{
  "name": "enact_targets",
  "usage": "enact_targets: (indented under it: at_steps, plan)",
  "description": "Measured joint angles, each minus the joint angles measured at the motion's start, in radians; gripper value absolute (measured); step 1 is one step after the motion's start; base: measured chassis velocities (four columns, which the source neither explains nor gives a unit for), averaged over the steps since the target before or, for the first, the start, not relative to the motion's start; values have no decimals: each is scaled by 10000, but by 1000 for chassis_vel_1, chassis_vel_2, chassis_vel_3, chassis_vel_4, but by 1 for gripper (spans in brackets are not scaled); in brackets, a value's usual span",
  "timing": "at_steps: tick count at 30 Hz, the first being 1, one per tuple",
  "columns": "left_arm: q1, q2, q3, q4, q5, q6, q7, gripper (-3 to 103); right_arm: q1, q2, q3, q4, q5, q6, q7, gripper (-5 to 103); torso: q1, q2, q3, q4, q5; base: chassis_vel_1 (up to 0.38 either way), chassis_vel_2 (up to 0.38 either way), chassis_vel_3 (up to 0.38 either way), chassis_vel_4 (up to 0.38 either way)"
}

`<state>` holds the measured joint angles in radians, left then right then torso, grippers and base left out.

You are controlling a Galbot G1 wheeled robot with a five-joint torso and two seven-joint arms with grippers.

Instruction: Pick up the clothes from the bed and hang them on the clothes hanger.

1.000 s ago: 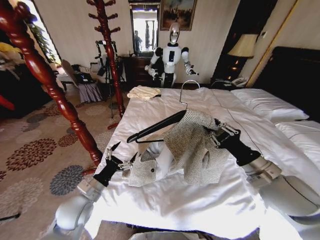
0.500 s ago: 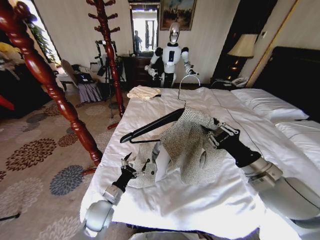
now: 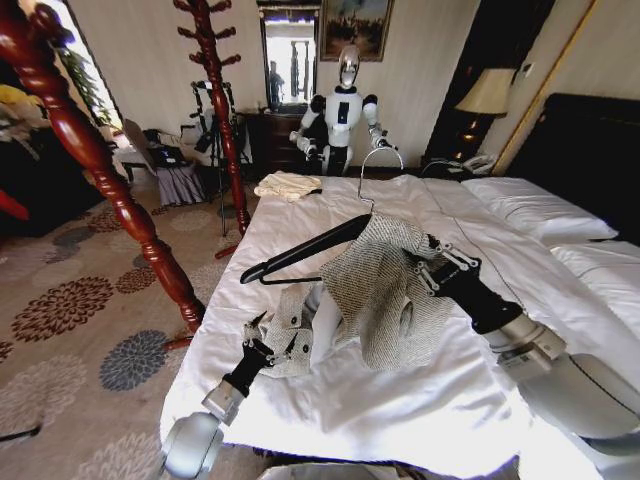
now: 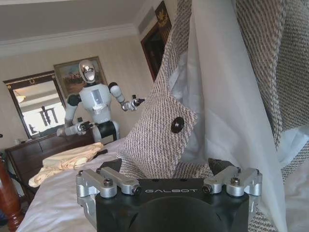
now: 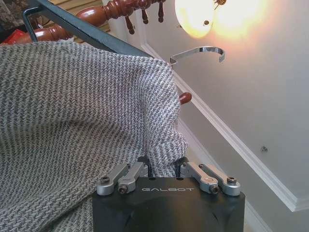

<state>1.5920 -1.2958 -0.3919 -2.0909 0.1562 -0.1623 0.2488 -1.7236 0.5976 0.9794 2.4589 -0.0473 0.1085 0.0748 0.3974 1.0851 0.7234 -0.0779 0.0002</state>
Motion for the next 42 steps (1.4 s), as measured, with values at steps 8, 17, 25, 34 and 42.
enact_targets:
  at_steps: [8, 17, 25, 34, 42]
  plan:
    - [-801, -905, 639, 883, 642, -29, -706, 101, -120, -5, 22, 88, 130, -22, -19, 24, 0, 0, 0, -1, 0, 0, 0, 0, 0]
    - [-929, -922, 623, 1054, 330, 71, -1061, 70, -95, -53, 12, 53, 266, -98, -19, 24, 0, 0, 0, 0, 0, 0, 0, 0, 0]
    - [-999, -854, 520, 988, 23, 257, -1136, 48, -5, -56, -66, -116, 238, -87, -18, 24, 0, 0, 0, 1, 0, 0, 0, 0, 0]
    - [-1199, -876, 350, 938, -798, 365, -798, 16, -11, -54, -68, -156, 218, -28, -19, 24, 0, -1, 0, -1, -1, 0, 0, 0, 0]
    - [-1192, -695, -43, 586, -1663, 445, -650, 2, -11, -61, -47, -136, 219, -9, -16, 24, 0, 0, 0, 0, -1, 0, 0, 0, 0]
